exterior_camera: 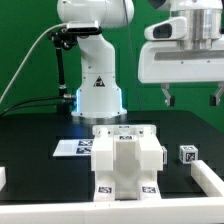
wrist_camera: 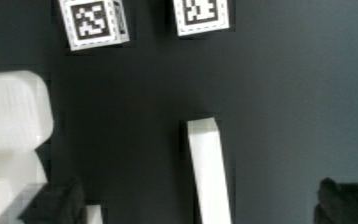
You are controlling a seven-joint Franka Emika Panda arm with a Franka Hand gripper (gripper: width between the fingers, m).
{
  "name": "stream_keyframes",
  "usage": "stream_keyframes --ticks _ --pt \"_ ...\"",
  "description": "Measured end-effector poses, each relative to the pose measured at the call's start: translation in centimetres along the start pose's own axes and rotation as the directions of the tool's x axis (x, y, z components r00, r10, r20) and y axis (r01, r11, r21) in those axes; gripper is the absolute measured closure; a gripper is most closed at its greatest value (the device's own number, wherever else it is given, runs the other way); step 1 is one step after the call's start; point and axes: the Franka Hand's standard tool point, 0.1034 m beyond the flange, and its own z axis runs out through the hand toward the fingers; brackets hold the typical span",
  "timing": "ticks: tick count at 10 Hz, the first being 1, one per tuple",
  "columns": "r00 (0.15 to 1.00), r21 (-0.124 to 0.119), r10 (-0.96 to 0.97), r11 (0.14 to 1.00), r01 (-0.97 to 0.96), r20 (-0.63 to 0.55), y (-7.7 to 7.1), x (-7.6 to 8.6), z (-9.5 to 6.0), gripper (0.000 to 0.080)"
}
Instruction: Assemble chair
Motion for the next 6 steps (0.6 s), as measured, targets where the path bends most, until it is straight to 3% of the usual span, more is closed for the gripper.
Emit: stream_keyframes --ticks 1,3,4,6 --pt "1.000 -0.002 0.001 1.000 -0.001 0.003 -0.1 -0.2 0.2 0.0150" --pt "1.000 -0.014 0.014 1.000 -0.014 0.017 -1.4 -4.0 3.3 0.0150" --pt "1.000 -0.018 0.012 1.000 -0.011 0.009 -1.8 -4.9 4.6 0.0150" --pt "1.000 -0.030 0.004 1.000 -0.004 -0.003 -1.7 -5.1 7.0 0.0150"
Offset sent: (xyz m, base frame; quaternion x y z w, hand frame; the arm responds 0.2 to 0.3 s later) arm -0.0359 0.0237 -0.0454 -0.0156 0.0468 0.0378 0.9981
